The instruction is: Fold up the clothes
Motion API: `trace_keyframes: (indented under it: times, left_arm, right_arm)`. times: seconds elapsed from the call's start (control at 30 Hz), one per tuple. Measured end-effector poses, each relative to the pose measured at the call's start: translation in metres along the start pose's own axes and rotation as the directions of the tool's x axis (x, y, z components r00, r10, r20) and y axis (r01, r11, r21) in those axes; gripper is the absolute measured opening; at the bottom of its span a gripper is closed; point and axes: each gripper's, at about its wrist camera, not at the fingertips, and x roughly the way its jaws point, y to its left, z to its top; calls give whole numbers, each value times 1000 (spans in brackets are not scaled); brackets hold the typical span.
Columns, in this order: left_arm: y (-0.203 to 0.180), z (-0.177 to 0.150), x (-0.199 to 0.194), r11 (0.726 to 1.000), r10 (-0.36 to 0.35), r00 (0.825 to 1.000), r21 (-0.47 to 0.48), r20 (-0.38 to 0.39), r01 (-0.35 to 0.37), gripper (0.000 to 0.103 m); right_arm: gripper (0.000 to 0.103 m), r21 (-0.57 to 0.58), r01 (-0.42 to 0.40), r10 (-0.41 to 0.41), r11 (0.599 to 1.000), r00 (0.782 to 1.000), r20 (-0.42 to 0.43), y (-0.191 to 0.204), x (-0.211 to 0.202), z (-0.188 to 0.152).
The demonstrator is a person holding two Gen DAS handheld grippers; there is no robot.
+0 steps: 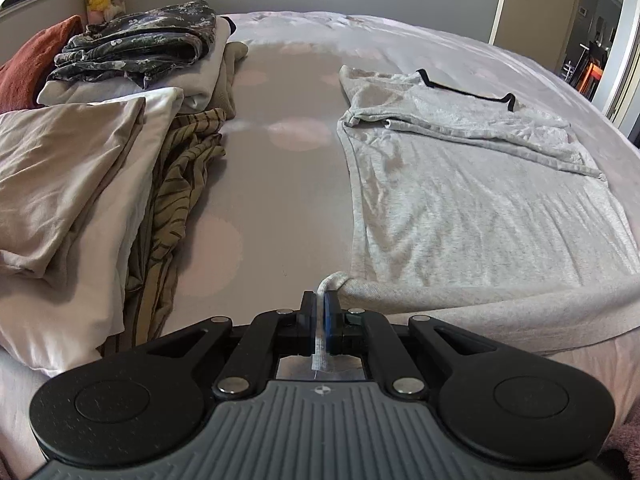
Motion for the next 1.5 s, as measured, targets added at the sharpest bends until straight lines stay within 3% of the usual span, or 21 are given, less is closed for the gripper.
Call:
trace_keyframes:
  times: [0.13,0.23,0.3,0.37,0.4,0.53,0.67,0.73,0.77,0.9,1.03,1.13,1.23,1.27,1.4,1.5]
  left_arm:
    - [2,-11,19,1000,9,999,2,-35,-9,2]
    - [2,-12,19,1000,8,1000,11,-28,-8,4]
    - [4,-12,15,1000,-4,1000,-13,-17,4,8]
    - [5,-15,9,1000,9,1000,-29,9,-9,19]
    - [5,-17,6,999,20,999,-35,25,-19,25]
    - [7,-21,-4,998,22,998,-61,56,-18,26]
    - [8,-20,-16,997,34,993,-72,110,-26,26]
    - [9,-18,-21,997,41,991,-69,124,-32,28]
    - [9,-18,-22,997,46,991,-67,127,-37,30]
    - [12,-21,-26,996,56,991,-71,121,-47,38]
    - [11,-21,-30,996,61,991,-72,122,-53,39]
    - [3,-21,-37,997,71,983,-13,169,-70,39]
    - [-8,-20,-45,997,48,978,53,204,-60,39]
    - [-12,-19,-48,996,35,977,77,212,-52,40]
    - [-32,-20,-54,980,-25,976,197,217,-18,40]
    - [-43,-27,-56,961,-66,973,275,222,2,40]
  right_arm:
    - [6,17,27,-26,999,998,-64,-2,19,2]
    - [11,57,3,2,998,997,-71,-9,20,2]
    - [18,105,-24,29,994,998,-48,-15,14,0]
    - [43,151,-40,40,988,999,0,-21,4,-4]
    - [45,177,-50,45,983,998,36,-24,-2,-5]
    - [51,249,-91,53,964,986,157,-31,-21,-11]
    - [53,233,-105,67,967,984,165,-26,-24,-9]
    - [64,248,-80,44,966,988,148,-27,-22,-8]
    - [67,270,-71,32,960,989,144,-30,-22,-9]
    - [67,386,-88,21,918,984,174,-48,-27,-14]
    - [68,319,-191,81,928,941,330,-43,-49,-19]
    - [68,208,-244,126,947,880,459,-30,-71,-26]
    - [78,113,-244,157,963,850,503,-15,-88,-29]
    - [78,82,-241,169,967,849,501,-10,-92,-30]
    - [78,-89,-178,198,980,898,393,22,-93,-35]
    - [70,-254,-120,202,960,924,326,48,-89,-43]
